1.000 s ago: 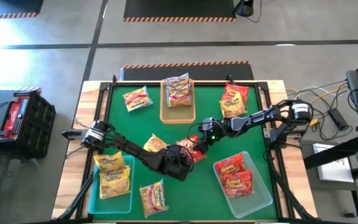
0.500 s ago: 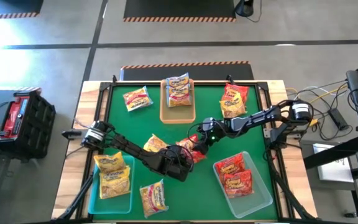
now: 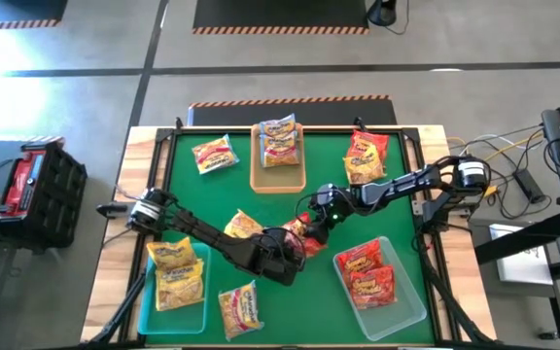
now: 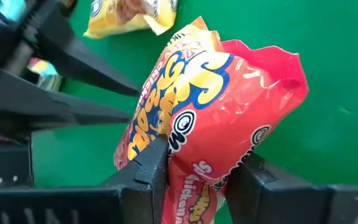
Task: Sort Maruchan noodles
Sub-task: Put the orange noodle pack into the transparent bin
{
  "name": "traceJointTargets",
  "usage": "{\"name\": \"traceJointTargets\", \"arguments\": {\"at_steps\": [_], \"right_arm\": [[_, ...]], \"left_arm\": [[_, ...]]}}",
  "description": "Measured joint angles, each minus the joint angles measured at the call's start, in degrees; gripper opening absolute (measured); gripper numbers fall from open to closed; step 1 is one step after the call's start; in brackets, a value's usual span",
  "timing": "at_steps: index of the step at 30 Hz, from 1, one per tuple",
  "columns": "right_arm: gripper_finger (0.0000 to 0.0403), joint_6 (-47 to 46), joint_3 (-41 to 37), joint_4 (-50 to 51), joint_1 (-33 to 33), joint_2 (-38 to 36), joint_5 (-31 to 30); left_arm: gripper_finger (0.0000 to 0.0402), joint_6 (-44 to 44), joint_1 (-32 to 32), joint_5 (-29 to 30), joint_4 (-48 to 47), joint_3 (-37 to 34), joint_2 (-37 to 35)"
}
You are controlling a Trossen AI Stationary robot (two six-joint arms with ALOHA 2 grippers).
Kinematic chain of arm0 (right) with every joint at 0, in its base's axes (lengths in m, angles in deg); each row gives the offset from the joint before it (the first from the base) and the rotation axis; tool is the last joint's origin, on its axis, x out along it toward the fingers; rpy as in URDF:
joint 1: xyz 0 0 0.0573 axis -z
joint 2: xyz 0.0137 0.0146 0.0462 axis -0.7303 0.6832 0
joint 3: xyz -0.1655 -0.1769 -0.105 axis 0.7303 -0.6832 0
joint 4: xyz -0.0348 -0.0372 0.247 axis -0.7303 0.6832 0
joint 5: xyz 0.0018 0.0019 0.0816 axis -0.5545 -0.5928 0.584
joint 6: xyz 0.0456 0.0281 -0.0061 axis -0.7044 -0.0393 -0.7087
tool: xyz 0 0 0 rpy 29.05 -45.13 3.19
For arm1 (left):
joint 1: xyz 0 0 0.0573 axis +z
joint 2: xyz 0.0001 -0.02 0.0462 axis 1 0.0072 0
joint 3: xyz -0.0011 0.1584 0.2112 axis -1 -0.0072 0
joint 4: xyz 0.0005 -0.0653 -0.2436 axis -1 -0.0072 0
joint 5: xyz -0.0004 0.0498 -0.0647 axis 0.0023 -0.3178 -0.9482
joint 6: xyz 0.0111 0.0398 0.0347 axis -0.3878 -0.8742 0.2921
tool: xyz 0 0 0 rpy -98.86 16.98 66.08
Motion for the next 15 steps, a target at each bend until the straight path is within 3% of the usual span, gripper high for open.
{"name": "traceJointTargets", "arguments": {"at_steps": [6, 15], "right_arm": [[0.0107, 3.68, 0.00, 3.47, 0.30, -1.64, 1.77], [0.0105, 11.55, -0.13, 11.82, 0.63, -12.21, 2.28]], "left_arm": [[0.0077, 2.31, -2.08, 5.51, -1.24, 0.12, -2.04], [0.0077, 17.42, -5.12, 8.45, -14.51, -0.10, -2.47]]}}
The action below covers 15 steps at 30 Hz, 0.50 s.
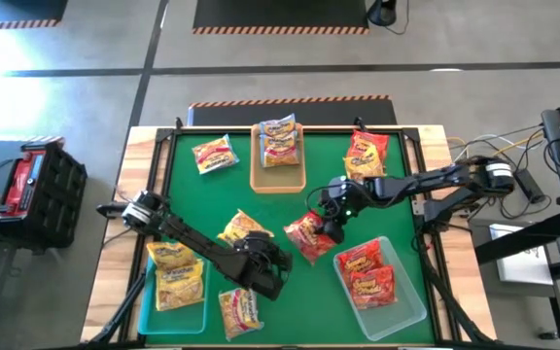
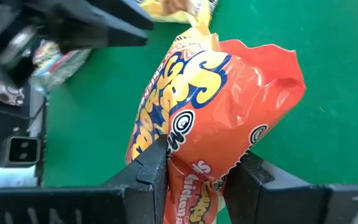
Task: Sort Maruchan noodles
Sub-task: Put the orange noodle pack into the transparent bin
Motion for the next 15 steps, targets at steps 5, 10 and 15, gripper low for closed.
{"name": "traceJointTargets", "arguments": {"at_steps": [5, 10, 15], "right_arm": [[0.0105, 2.42, 0.02, 5.38, -0.02, -7.15, 0.04], [0.0105, 2.63, 0.02, 7.61, -0.11, -14.37, 0.13], [0.0105, -2.35, 0.04, 7.60, -2.15, -19.85, 4.68]], "left_arm": [[0.0077, 1.29, -0.36, 0.27, -0.79, 0.00, -0.37], [0.0077, 2.82, -0.36, 0.19, -0.64, 0.00, -0.60], [0.0077, 3.94, -0.79, -0.62, -0.20, 0.02, -1.09]]}}
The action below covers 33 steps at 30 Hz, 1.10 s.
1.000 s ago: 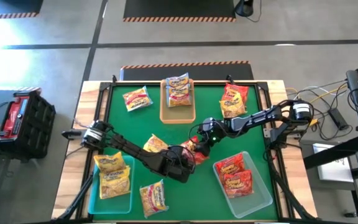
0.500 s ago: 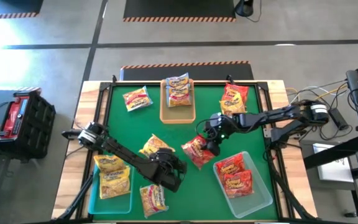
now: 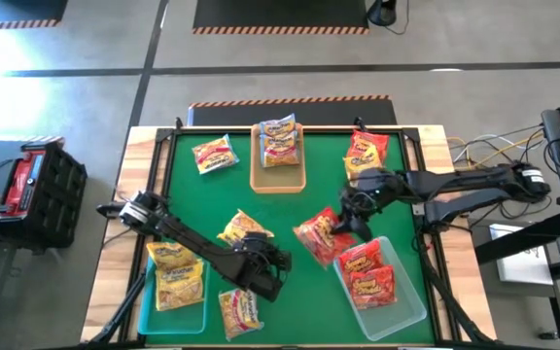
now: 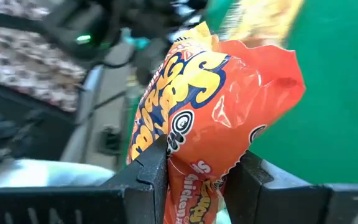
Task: Sort Maruchan noodles
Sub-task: Put the orange noodle pack into the transparent bin
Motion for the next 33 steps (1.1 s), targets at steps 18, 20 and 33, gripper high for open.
{"name": "traceJointTargets", "arguments": {"at_steps": [18, 20, 33], "right_arm": [[0.0106, -16.52, 0.00, 2.32, -26.64, -8.04, 1.25], [0.0106, -18.93, 0.00, 2.50, -29.64, -8.11, 1.20], [0.0106, -19.31, 0.11, 21.23, -38.28, -7.92, -4.23]], "left_arm": [[0.0077, 1.36, -5.75, -0.12, 0.38, 1.09, -2.42], [0.0077, 1.38, -6.43, -0.14, 0.36, 1.67, -2.42], [0.0077, 8.76, -7.99, 1.57, 0.65, 3.32, -2.42]]}}
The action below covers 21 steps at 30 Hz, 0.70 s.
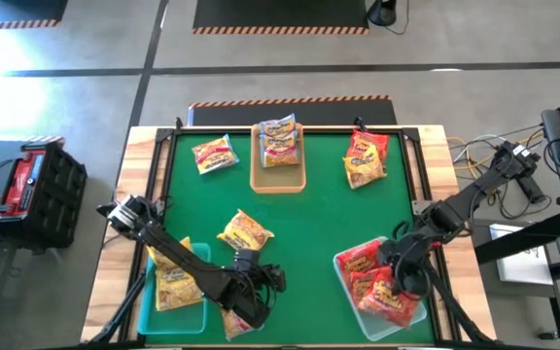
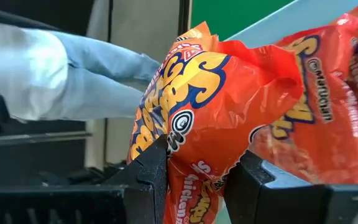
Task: Sort Maruchan noodles
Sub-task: Put the orange noodle pack into the transparent bin
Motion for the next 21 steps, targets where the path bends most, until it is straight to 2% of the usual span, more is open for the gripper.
{"name": "traceJointTargets", "arguments": {"at_steps": [11, 21], "right_arm": [[0.0106, 16.75, 0.00, 9.18, -0.35, 0.57, -0.52], [0.0106, 30.04, 0.00, 9.15, -0.35, 1.53, -2.70]], "left_arm": [[0.0077, 4.89, 0.25, 3.58, 0.13, 1.03, 0.00], [0.0077, 11.25, 0.45, 6.06, 0.56, 2.87, 0.00]]}}
